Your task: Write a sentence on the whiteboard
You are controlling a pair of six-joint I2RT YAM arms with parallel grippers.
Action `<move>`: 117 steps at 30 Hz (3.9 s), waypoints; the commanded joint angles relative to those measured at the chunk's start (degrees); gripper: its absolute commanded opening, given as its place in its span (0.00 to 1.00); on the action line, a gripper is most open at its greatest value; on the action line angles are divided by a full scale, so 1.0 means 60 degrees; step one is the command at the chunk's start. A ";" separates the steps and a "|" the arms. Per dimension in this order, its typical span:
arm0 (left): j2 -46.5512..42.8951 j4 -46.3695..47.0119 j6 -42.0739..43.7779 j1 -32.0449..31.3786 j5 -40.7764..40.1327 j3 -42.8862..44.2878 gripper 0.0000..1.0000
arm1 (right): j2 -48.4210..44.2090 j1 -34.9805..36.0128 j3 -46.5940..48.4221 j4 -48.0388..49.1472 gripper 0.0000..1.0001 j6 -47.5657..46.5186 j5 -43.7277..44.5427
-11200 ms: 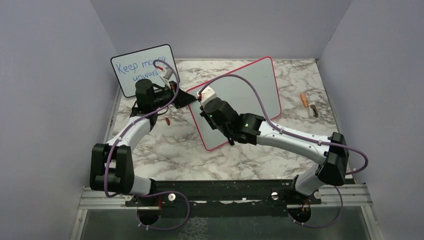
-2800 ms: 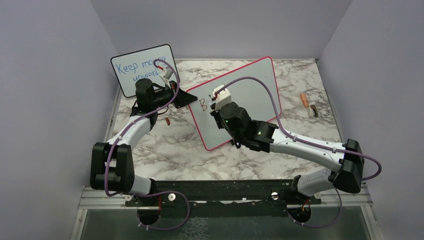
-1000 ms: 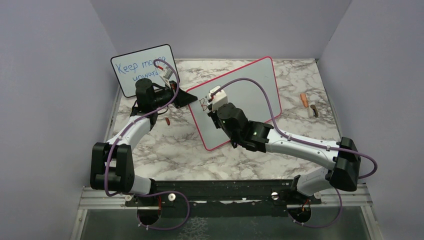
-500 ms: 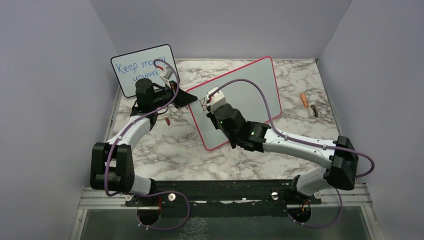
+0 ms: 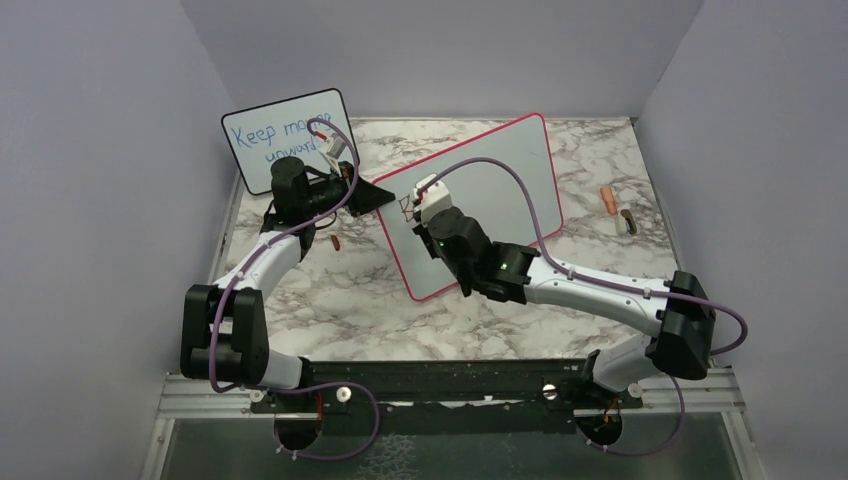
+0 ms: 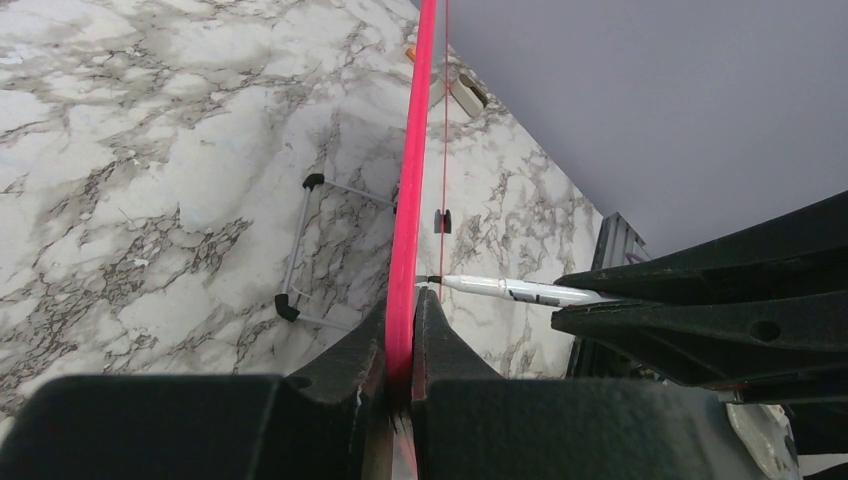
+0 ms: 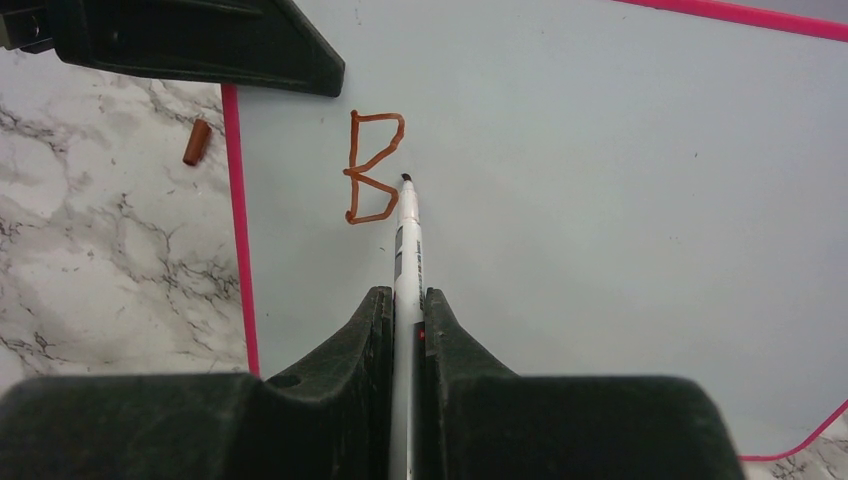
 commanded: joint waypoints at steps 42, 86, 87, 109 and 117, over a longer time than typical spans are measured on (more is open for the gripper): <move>0.0352 -0.0630 0.0705 -0.0117 -0.0113 -0.0057 0.00 | -0.0029 -0.0089 -0.0338 0.0136 0.01 0.0448 -0.0019; 0.0337 -0.0630 0.0719 -0.0117 -0.0142 -0.0061 0.00 | -0.0500 -0.0419 -0.0507 0.0071 0.01 0.0593 -0.0125; 0.0337 -0.0630 0.0719 -0.0114 -0.0142 -0.0066 0.00 | -0.0544 -0.0419 -0.0497 0.0085 0.01 0.0599 -0.0153; 0.0366 -0.0630 0.0719 -0.0122 -0.0099 -0.0040 0.00 | -0.0368 -0.0517 -0.0404 0.0571 0.01 0.0464 -0.0129; 0.0368 -0.0630 0.0708 -0.0120 -0.0075 -0.0044 0.00 | -0.0152 -0.0622 -0.0419 0.0559 0.01 0.0529 -0.0214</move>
